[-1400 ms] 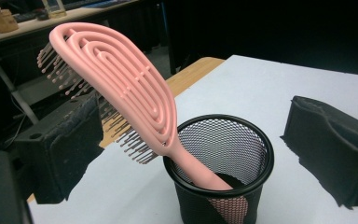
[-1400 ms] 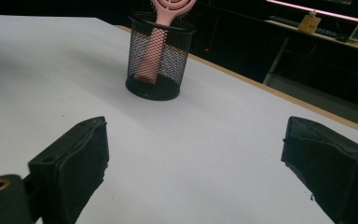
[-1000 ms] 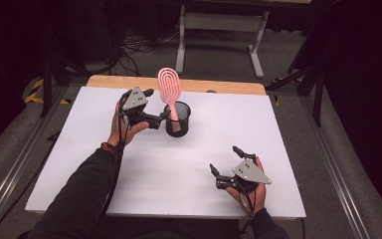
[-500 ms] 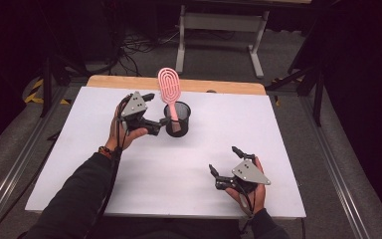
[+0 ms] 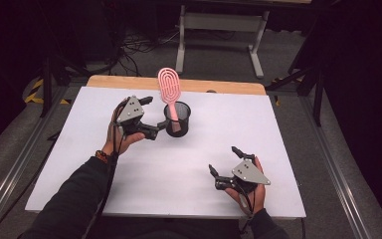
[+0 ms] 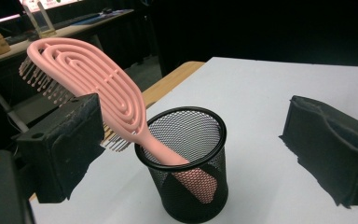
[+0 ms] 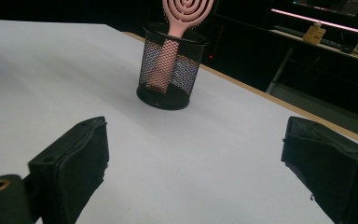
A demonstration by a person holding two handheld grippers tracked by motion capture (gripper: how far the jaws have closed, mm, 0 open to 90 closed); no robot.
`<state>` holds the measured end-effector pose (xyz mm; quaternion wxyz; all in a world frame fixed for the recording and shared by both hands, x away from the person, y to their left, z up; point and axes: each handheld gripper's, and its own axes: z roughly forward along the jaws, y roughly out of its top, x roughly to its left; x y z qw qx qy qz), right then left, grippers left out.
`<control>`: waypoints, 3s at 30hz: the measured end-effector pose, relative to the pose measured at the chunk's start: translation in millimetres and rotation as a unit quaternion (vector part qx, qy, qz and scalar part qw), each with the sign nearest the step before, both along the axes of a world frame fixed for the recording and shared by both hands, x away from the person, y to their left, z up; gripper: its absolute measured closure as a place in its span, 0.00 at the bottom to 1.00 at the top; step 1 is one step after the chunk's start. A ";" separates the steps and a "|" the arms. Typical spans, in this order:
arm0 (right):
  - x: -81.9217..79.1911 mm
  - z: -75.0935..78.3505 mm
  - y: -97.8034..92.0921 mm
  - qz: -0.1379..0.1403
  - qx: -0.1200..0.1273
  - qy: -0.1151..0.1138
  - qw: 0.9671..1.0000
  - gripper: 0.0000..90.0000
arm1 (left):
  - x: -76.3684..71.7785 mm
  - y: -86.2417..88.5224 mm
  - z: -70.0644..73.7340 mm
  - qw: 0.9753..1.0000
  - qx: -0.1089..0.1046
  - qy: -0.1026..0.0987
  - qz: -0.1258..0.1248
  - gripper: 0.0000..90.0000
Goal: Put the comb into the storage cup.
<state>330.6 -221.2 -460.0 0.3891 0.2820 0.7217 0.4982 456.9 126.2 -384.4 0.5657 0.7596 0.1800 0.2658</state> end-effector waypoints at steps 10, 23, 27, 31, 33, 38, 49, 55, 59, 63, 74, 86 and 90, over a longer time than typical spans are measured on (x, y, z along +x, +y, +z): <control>-1.2 1.4 -0.8 -0.004 0.004 -0.004 1.000 0.09 | -8.0 0.0 -2.9 1.000 0.008 -0.012 -0.006 0.07; -1.4 1.3 0.0 -0.002 0.002 -0.003 1.000 0.09 | -20.8 0.6 -7.3 1.000 0.014 -0.021 -0.018 0.07; -1.8 1.5 0.2 -0.004 0.001 -0.006 1.000 0.10 | -23.3 1.3 -9.6 0.999 0.014 -0.022 -0.019 0.07; -2.1 1.7 0.1 -0.004 0.002 -0.007 1.000 0.10 | -25.3 2.1 -11.2 1.000 0.011 -0.022 -0.019 0.07; -2.3 1.7 0.4 -0.003 0.002 -0.006 1.000 0.10 | -27.2 2.5 -12.0 0.999 0.015 -0.026 -0.021 0.07; -2.3 1.7 0.9 -0.002 0.002 -0.007 1.000 0.10 | -30.8 3.0 -12.6 0.999 0.020 -0.028 -0.025 0.07; -3.6 3.1 1.3 0.001 0.003 -0.011 1.000 0.10 | -47.3 5.2 -15.4 0.999 0.022 -0.035 -0.034 0.07; -4.6 4.1 1.6 0.003 0.002 -0.014 1.000 0.10 | -52.4 8.7 -17.9 0.998 0.023 -0.036 -0.037 0.07; -4.6 4.4 1.6 0.002 0.001 -0.015 1.000 0.09 | -54.6 9.7 -19.5 0.998 0.022 -0.035 -0.040 0.07; -5.2 5.3 1.7 0.003 0.000 -0.017 1.000 0.09 | -59.2 9.6 -22.5 0.998 0.027 -0.035 -0.042 0.08; -6.5 7.2 1.3 0.005 -0.002 -0.020 1.000 0.09 | -68.3 9.7 -32.7 0.998 0.033 -0.036 -0.044 0.09; -9.7 9.4 0.2 0.006 -0.001 -0.024 1.000 0.09 | -78.1 15.9 -35.2 0.997 0.042 -0.038 -0.048 0.09; -9.9 9.4 0.1 0.005 -0.001 -0.023 1.000 0.09 | -81.0 19.6 -36.2 0.997 0.043 -0.038 -0.046 0.09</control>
